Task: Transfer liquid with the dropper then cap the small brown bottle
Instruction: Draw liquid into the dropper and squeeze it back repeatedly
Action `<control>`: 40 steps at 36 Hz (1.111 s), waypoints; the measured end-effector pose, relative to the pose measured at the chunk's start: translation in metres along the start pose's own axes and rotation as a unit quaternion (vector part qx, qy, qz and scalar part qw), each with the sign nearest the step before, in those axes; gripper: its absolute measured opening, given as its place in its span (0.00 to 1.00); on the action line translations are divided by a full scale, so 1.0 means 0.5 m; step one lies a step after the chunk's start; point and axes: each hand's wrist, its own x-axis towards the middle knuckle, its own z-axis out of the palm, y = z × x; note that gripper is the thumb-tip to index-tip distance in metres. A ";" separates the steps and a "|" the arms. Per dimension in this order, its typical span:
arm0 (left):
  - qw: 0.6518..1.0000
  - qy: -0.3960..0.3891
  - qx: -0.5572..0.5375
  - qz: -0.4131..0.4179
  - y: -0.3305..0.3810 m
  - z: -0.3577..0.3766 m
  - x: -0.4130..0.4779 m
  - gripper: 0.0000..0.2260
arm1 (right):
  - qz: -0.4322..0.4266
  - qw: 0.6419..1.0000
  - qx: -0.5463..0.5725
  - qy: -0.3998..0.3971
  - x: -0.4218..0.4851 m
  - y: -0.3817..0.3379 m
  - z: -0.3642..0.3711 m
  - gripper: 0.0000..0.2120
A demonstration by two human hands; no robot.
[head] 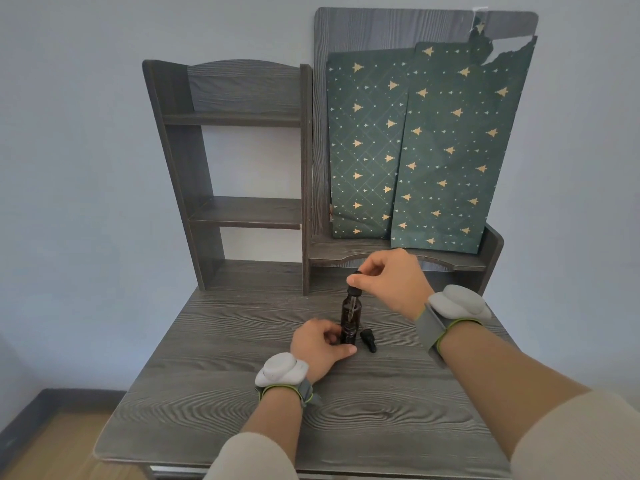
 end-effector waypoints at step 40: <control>1.000 0.001 -0.014 -0.001 0.003 -0.002 -0.003 0.16 | 0.008 0.999 -0.042 0.001 0.030 0.024 0.022 0.08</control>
